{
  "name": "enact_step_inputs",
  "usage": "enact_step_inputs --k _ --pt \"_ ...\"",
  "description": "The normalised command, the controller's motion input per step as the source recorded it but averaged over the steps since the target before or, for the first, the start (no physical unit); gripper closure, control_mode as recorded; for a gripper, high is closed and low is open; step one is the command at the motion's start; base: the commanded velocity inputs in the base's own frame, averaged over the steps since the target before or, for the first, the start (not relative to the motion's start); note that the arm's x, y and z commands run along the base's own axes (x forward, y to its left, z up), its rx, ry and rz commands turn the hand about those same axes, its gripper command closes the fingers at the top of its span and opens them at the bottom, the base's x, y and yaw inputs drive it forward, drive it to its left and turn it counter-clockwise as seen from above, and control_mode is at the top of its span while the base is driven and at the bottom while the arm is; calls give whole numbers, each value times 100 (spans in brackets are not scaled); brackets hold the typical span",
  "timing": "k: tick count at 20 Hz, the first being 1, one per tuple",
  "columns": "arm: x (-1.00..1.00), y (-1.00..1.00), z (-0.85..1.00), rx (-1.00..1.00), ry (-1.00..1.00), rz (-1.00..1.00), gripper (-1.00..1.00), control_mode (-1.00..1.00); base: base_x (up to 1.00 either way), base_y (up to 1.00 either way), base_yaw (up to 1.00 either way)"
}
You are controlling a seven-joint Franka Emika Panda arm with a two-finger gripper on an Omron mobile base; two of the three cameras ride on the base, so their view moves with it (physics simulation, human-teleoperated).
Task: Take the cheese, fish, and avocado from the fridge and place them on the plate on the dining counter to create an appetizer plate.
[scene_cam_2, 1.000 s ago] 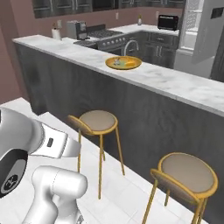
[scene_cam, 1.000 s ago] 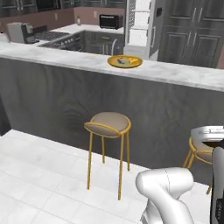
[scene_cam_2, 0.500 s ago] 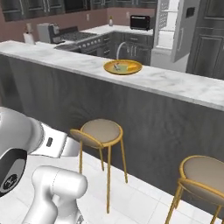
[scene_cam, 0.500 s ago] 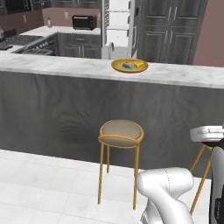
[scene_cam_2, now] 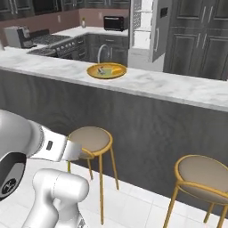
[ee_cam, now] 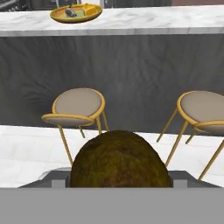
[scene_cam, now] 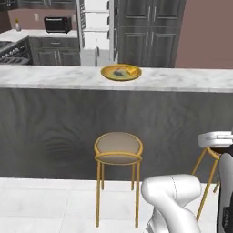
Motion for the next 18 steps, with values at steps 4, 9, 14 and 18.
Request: enact_step_inputs --k 4,9,14,18 --pt "0 0 0 0 0 0 100 100 62 43 -31" --pt "0 0 0 0 0 0 100 100 62 66 -32" --pt "0 0 0 0 0 0 100 100 61 72 -30" --pt "0 0 0 0 0 0 100 100 59 46 -25"
